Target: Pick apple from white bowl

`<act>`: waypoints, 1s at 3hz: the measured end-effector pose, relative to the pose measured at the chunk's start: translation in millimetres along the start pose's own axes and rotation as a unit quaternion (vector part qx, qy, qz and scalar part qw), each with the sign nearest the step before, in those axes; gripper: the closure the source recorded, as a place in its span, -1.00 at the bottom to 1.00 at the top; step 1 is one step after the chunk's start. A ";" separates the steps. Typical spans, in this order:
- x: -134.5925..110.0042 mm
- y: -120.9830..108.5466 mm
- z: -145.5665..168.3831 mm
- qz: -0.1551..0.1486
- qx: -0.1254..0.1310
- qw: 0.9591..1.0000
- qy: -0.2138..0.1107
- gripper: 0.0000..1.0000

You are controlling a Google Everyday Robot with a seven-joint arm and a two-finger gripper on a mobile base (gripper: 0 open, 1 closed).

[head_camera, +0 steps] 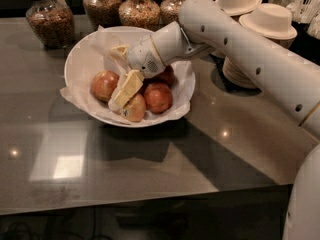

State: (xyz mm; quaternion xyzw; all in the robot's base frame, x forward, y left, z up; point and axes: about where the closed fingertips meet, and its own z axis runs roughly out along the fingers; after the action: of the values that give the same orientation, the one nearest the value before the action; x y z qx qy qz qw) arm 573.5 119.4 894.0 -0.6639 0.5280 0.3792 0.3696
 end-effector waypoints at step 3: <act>5.2 -0.8 2.7 0.014 -0.004 1.000 0.005 -0.16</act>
Offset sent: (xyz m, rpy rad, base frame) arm 0.0056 -0.0050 -0.0406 -0.0606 0.0979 -0.0310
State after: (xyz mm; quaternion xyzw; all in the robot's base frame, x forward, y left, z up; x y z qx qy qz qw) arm 574.8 119.7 888.2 -0.6599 0.5374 0.3834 0.3587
